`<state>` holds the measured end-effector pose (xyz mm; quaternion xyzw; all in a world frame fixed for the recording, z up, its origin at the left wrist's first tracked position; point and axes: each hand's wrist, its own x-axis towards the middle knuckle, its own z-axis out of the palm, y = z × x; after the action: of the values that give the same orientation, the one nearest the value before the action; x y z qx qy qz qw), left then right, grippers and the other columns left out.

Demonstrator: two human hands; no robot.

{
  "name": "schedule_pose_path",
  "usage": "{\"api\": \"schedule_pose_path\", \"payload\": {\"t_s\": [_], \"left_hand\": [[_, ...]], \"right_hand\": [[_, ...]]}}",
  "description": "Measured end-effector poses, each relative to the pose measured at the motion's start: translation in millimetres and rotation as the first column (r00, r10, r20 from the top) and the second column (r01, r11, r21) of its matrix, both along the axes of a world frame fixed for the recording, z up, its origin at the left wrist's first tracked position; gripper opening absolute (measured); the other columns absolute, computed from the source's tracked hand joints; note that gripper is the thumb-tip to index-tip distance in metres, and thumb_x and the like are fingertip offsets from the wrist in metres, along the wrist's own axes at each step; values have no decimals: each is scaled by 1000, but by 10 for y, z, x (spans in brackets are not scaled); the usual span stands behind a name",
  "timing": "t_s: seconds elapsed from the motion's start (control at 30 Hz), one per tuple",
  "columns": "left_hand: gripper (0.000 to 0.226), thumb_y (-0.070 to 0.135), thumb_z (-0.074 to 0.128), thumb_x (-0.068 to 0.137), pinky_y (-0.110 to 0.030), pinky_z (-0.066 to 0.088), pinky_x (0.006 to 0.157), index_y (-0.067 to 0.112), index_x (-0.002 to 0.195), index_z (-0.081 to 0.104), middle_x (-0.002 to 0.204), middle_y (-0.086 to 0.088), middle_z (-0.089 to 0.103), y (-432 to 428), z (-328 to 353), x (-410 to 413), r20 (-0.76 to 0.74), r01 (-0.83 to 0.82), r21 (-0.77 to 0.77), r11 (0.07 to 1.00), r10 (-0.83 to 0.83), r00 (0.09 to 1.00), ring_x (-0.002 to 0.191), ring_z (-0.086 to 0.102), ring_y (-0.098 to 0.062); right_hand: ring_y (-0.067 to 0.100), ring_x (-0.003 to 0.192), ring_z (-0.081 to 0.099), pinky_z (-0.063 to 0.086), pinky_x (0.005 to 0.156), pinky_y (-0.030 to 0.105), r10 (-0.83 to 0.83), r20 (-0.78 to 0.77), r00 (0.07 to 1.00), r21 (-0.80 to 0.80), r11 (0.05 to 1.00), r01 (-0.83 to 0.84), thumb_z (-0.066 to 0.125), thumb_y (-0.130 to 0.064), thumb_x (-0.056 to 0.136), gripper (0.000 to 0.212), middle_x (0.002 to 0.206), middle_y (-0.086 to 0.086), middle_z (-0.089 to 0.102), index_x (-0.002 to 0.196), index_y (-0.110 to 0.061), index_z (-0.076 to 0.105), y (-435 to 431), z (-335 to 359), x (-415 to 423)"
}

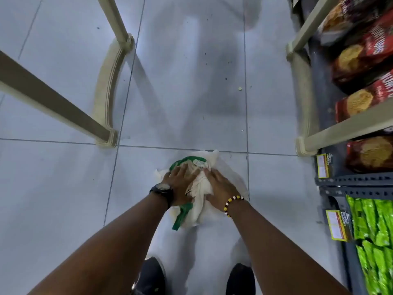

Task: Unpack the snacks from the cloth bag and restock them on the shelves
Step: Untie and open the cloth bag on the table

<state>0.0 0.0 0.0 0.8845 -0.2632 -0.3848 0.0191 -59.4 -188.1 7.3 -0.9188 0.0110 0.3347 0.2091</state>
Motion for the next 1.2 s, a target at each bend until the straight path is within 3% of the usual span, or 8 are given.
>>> {"api": "schedule_pose_path", "payload": {"t_s": [0.17, 0.33, 0.53, 0.67, 0.77, 0.9, 1.03, 1.2], "left_hand": [[52, 36, 59, 88, -40, 45, 102, 33, 139, 51, 139, -4, 59, -188, -1, 33, -13, 56, -28, 998, -56, 998, 127, 53, -29], [42, 26, 61, 88, -34, 47, 97, 26, 130, 64, 128, -7, 68, -141, 360, -61, -69, -257, -170, 951, 248, 966, 117, 61, -31], [30, 22, 65, 81, -25, 44, 73, 29, 108, 75, 102, -2, 78, -62, 1256, -219, -61, -387, -294, 874, 387, 920, 93, 69, -26], [27, 25, 64, 83, -28, 50, 79, 30, 106, 76, 100, 2, 78, -113, 2120, -319, -58, -386, -350, 854, 391, 919, 93, 69, -24], [24, 31, 57, 83, -28, 47, 71, 30, 96, 76, 88, 4, 77, -78, 2964, -411, -17, -367, -391, 844, 392, 920, 84, 68, -23], [33, 38, 51, 79, -32, 51, 74, 28, 98, 76, 93, 4, 77, 87, 4267, -562, 73, -283, -436, 854, 348, 935, 84, 68, -22], [27, 33, 57, 79, -36, 52, 71, 22, 94, 76, 88, 2, 76, 259, 5677, -669, 137, -211, -562, 800, 342, 930, 80, 70, -22], [18, 22, 64, 82, -35, 53, 66, 21, 95, 76, 84, 3, 75, 350, 7439, -505, 279, -17, -702, 712, 296, 913, 73, 67, -15]], "right_hand": [[30, 133, 49, 41, 109, 43, -43, -5, 999, -4, 999, 42, 52, -15, 95, 55, 149, 6, 48, 147, -29, 40, 82, -171, 10], [33, 133, 49, 39, 112, 39, -200, 30, 979, 151, 969, 194, 53, 1, 89, 57, 146, 14, 52, 142, -20, 50, 103, 121, -78], [31, 133, 50, 37, 112, 32, -284, 36, 958, 197, 942, 272, 53, 3, 89, 58, 145, 15, 52, 144, -15, 49, 120, 965, -213], [31, 125, 53, 42, 104, 35, -309, 92, 946, 238, 930, 281, 51, 5, 90, 56, 139, 15, 55, 142, -16, 52, 54, 1832, -303], [30, 122, 53, 43, 99, 32, -259, 134, 957, 227, 948, 225, 51, 3, 90, 56, 137, 14, 54, 142, -16, 51, 50, 2696, -367], [27, 120, 59, 37, 98, 13, -256, 243, 936, 277, 943, 185, 59, 5, 85, 55, 136, 13, 58, 136, -14, 58, 129, 3968, -555], [26, 121, 60, 18, 92, -11, -266, 387, 883, 316, 938, 144, 64, 1, 86, 48, 136, 12, 61, 132, -12, 62, 175, 5339, -658], [25, 103, 67, 41, 90, 10, -207, 630, 748, 302, 953, 9, 66, 2, 77, 49, 120, 12, 70, 125, -9, 66, 106, 7165, -550]]}}
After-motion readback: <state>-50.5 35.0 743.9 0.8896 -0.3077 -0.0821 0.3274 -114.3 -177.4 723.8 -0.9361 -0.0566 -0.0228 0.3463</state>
